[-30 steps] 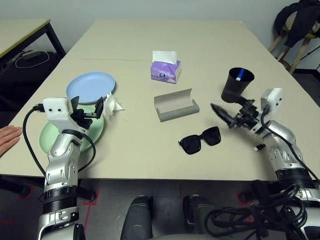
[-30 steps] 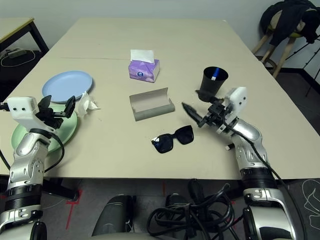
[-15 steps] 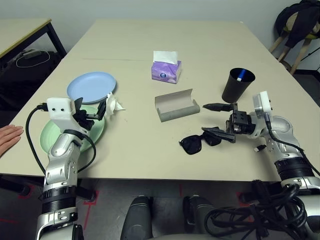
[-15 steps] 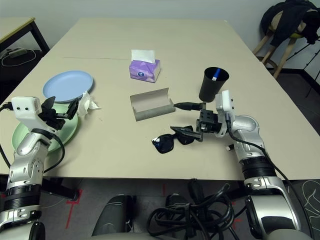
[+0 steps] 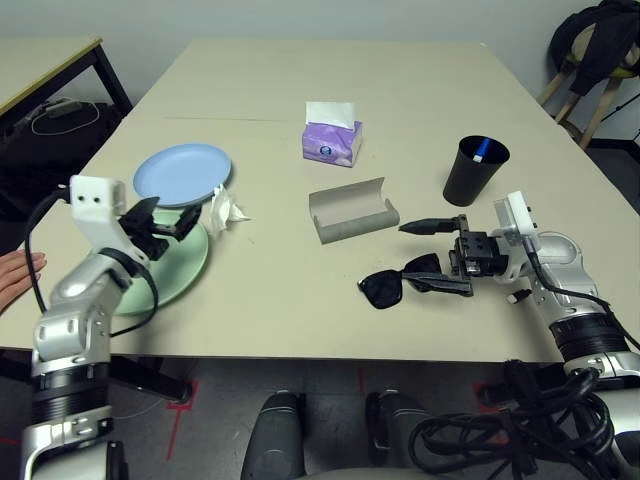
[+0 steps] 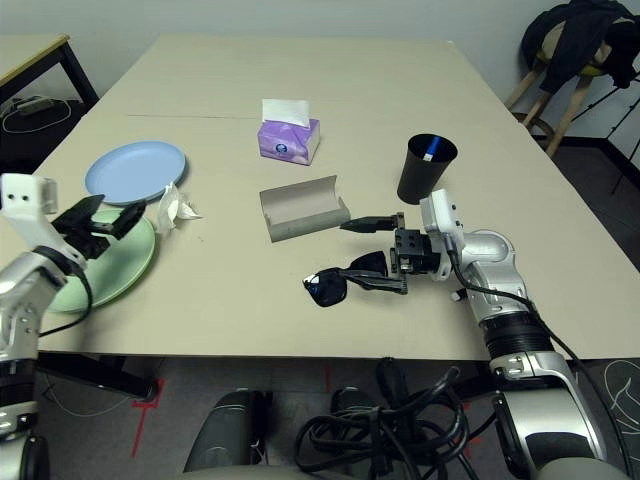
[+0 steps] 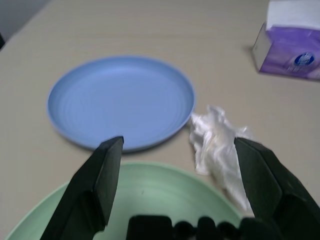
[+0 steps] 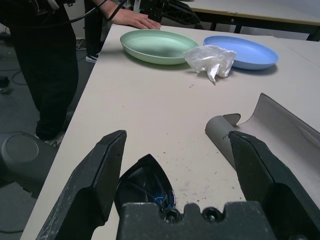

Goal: Organize and tidy the items on the table.

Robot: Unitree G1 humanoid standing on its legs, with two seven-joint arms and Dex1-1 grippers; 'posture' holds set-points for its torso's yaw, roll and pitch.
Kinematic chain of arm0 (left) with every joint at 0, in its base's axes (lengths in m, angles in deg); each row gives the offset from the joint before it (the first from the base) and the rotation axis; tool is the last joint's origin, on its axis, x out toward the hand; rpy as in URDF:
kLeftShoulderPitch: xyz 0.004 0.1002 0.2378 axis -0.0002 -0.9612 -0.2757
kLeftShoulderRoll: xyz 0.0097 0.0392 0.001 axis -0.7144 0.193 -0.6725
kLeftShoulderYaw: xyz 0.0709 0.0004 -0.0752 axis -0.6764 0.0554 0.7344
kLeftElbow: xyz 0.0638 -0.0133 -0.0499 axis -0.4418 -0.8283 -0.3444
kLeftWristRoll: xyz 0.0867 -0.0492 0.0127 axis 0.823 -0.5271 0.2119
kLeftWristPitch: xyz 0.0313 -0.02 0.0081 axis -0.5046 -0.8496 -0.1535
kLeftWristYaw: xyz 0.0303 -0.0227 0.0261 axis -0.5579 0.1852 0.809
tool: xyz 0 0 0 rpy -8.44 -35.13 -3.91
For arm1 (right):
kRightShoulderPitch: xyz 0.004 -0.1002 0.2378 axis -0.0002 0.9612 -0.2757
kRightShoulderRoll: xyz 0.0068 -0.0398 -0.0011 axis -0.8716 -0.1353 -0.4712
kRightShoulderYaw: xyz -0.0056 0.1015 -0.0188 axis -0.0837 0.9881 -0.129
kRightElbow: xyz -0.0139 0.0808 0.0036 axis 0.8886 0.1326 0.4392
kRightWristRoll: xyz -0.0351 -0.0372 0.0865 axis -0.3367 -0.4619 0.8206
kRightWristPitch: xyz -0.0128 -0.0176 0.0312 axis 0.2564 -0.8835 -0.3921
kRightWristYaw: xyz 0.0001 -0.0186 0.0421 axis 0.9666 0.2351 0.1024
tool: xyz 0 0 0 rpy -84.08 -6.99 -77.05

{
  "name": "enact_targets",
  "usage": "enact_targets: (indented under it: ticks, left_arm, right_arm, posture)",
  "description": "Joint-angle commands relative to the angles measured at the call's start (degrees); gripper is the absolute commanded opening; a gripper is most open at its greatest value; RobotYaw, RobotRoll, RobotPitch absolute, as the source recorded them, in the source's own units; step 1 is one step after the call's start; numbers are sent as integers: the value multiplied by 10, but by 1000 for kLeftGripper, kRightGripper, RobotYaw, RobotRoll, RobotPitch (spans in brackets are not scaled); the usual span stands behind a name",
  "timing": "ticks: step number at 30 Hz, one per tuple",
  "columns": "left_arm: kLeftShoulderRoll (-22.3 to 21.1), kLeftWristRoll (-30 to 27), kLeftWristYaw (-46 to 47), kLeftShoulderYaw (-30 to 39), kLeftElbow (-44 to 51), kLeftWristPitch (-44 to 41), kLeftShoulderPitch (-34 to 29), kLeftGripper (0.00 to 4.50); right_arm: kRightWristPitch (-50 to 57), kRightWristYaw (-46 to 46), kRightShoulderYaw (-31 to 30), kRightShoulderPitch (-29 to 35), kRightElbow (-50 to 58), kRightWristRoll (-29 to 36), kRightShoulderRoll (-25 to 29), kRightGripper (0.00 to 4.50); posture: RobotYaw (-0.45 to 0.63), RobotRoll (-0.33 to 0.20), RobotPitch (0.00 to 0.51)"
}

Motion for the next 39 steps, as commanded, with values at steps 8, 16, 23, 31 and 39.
enact_targets:
  ticks: [8,16,23,31,39]
  left_arm:
    - [-83,33,29,20,-159,-84,58,4479]
    - [-104,62,15,11,-215,-66,41,4479]
    - [-102,66,1,9,-207,-83,18,4479]
    - [-102,73,-12,2,-203,-90,-13,1950]
    - [-94,57,-10,29,-178,-105,-3,26]
  right_arm:
    - [11,-18,-7,14,27,0,-6,4500]
    - [31,-35,-6,33,63,2,-5,4500]
    - [38,-43,-7,38,77,2,-4,4500]
    - [34,-50,-6,33,78,2,-6,4500]
    - [30,-53,-8,32,76,-1,-7,4500]
  posture:
    - [153,0,66]
    - [131,0,73]
    - [127,0,72]
    - [124,0,71]
    - [127,0,68]
